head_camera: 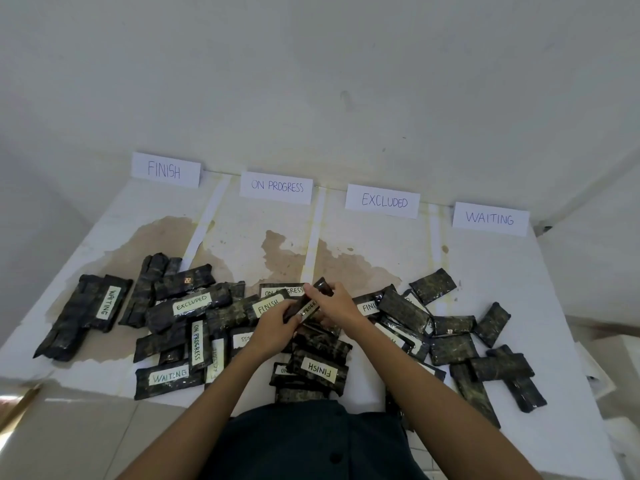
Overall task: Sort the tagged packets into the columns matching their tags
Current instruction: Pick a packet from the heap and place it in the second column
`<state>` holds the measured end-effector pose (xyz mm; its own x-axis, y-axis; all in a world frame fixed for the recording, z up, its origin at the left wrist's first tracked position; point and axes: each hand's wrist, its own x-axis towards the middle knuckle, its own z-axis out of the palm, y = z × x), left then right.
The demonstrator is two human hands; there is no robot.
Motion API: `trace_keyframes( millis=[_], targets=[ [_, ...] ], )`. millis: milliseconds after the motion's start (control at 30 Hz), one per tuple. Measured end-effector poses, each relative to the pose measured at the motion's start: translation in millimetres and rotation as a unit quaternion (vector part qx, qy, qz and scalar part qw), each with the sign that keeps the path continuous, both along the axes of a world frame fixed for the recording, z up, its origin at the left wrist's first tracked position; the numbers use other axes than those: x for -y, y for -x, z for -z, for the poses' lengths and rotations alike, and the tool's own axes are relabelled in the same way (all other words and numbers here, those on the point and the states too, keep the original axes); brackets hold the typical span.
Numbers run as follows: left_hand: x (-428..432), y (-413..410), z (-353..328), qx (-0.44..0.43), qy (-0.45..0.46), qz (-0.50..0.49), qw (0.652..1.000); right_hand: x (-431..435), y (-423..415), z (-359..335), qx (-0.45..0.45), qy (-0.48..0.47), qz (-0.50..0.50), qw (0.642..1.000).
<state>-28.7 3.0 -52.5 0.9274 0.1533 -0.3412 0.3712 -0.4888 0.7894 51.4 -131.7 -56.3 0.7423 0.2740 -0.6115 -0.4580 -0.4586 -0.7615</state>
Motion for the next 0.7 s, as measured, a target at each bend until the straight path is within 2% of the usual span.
trace_keyframes(
  millis=[33, 100, 167, 233, 267, 333, 500, 700],
  targets=[
    [-5, -2, 0, -0.006, 0.01, -0.005, 1.0, -1, -2, -3, 0.03, 0.0, -0.001, 1.0],
    [-17, -8, -2, -0.033, 0.029, -0.004, 0.999, 0, -10, -4, 0.167, 0.021, -0.047, 0.985],
    [-30, -17, -5, -0.056, 0.044, 0.005, 0.997, 1, -20, -3, 0.304, 0.068, -0.172, 0.935],
    [-42, -28, -9, -0.061, 0.038, 0.032, 0.997, 0, -30, 0, 0.371, 0.13, -0.293, 0.872],
    [-47, -34, -13, -0.064, 0.038, 0.046, 0.996, -2, -35, 2, 0.385, 0.151, -0.325, 0.851],
    [-57, -46, -18, -0.072, 0.041, 0.061, 0.995, -7, -44, 4, 0.401, 0.165, -0.341, 0.834],
    [-78, -76, -15, -0.086, 0.056, 0.04, 0.994, -22, -69, 13, 0.396, 0.138, -0.348, 0.838],
    [-99, -127, 3, -0.081, 0.061, -0.023, 0.995, -50, -118, 23, 0.412, 0.174, -0.34, 0.827]
  ],
)
